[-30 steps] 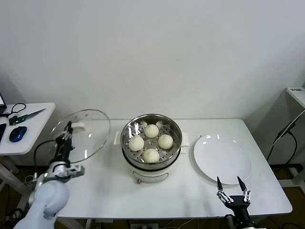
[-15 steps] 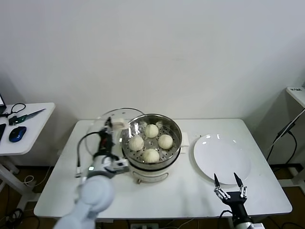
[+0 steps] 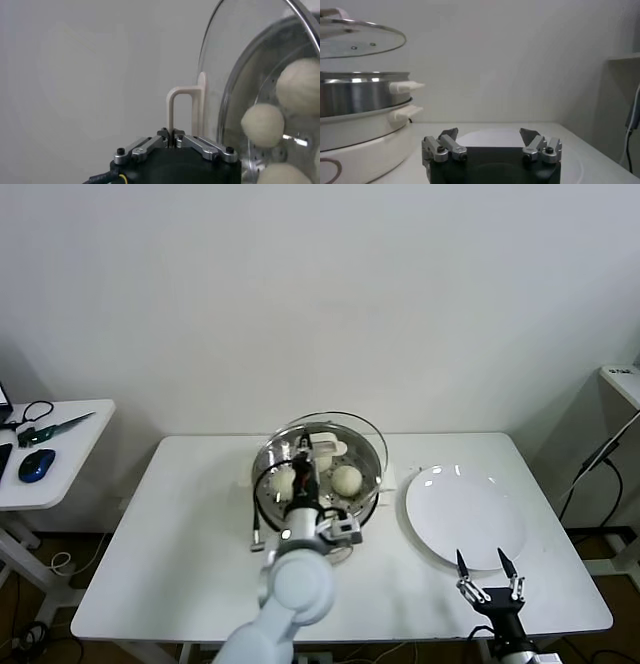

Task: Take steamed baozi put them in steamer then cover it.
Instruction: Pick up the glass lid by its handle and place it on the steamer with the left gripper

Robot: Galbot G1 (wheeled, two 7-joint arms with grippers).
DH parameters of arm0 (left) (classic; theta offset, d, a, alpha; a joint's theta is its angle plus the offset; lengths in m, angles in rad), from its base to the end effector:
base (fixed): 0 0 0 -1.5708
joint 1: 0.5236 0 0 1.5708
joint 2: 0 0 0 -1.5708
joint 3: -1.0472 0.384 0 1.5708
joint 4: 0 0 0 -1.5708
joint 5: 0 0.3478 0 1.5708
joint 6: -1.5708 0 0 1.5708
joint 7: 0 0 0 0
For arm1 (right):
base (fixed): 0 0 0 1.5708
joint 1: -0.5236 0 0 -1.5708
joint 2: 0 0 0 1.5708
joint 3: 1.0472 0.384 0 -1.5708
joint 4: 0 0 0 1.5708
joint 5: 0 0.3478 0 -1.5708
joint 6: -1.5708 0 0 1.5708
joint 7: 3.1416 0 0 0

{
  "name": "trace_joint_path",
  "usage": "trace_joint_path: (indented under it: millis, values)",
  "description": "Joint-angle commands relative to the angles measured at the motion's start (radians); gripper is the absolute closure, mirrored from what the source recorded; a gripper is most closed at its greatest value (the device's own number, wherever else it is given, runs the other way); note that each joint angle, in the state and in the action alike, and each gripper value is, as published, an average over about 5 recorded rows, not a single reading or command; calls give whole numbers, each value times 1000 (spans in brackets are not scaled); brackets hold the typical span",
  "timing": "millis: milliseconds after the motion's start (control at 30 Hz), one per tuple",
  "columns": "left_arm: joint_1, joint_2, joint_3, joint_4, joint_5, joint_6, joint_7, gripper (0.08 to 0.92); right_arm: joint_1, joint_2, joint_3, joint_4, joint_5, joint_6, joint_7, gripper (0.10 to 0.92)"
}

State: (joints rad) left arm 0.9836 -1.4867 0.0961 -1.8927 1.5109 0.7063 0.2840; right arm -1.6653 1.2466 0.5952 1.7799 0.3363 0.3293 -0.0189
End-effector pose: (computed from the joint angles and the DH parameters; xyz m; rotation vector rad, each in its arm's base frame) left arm 0.2864 -0.1679 -0.2714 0.0417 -2.3813 -2.0074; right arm 0.1098 -0.1224 -0.4312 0.0262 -3.0736 -0.0074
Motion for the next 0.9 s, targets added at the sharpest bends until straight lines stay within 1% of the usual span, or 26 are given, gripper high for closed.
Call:
trace_joint_path:
  millis: [33,233,400,633,900]
  values:
    - [-34,-105,74,112,79,25,-20,862,-2,-4,7,2,13,11,3,203]
    - [-17,-66,53,119,69,20,-34,862,-3,1,13,8,12,14,6,203]
    - [-3,-48,43,123,86,8,-48,862,-9,7,16,16,11,17,7,203]
    - [-1,-14,26,136,91,1,-49,862,-20,10,16,17,10,25,7,203]
    - [-8,-7,12,159,87,0,-64,862,-24,20,12,18,6,29,5,203]
